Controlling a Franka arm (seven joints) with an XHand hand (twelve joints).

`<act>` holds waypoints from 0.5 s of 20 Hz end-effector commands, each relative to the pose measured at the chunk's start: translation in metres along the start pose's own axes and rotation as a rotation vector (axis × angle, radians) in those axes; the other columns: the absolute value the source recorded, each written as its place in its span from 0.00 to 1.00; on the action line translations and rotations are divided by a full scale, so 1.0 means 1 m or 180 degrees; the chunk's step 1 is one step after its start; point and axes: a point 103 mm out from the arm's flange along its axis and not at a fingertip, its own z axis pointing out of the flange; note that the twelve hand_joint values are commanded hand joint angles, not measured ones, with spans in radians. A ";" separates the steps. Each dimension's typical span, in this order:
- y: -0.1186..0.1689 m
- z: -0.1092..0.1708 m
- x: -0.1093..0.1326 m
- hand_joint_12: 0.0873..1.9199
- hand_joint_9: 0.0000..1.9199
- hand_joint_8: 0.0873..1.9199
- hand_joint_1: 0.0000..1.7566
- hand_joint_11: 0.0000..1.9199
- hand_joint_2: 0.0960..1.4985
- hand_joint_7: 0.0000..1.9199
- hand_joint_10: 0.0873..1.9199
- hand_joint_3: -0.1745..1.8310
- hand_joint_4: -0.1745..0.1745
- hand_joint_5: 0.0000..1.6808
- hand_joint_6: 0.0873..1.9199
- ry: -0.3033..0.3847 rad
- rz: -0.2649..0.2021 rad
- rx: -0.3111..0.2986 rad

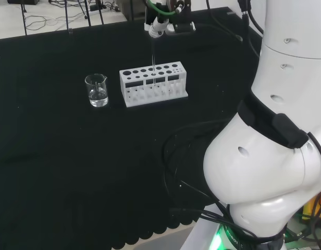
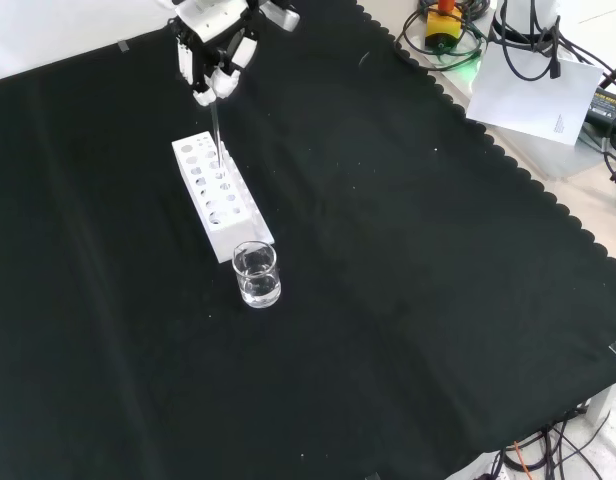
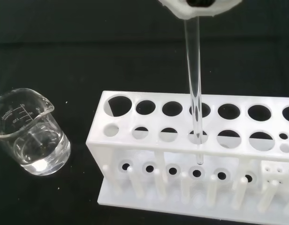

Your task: Put the glass rod back on the white test tube rack.

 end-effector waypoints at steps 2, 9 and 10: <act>0.007 0.007 -0.006 0.33 0.92 0.56 0.70 0.92 0.70 0.77 0.36 0.00 0.00 0.73 0.30 0.0017 0.0040 0.0038; 0.013 0.015 -0.010 0.33 0.92 0.56 0.70 0.92 0.70 0.77 0.36 0.00 0.00 0.73 0.30 0.0000 0.0032 0.0066; 0.013 0.015 -0.011 0.33 0.92 0.56 0.70 0.92 0.70 0.77 0.36 0.00 0.00 0.73 0.30 -0.0003 0.0032 0.0067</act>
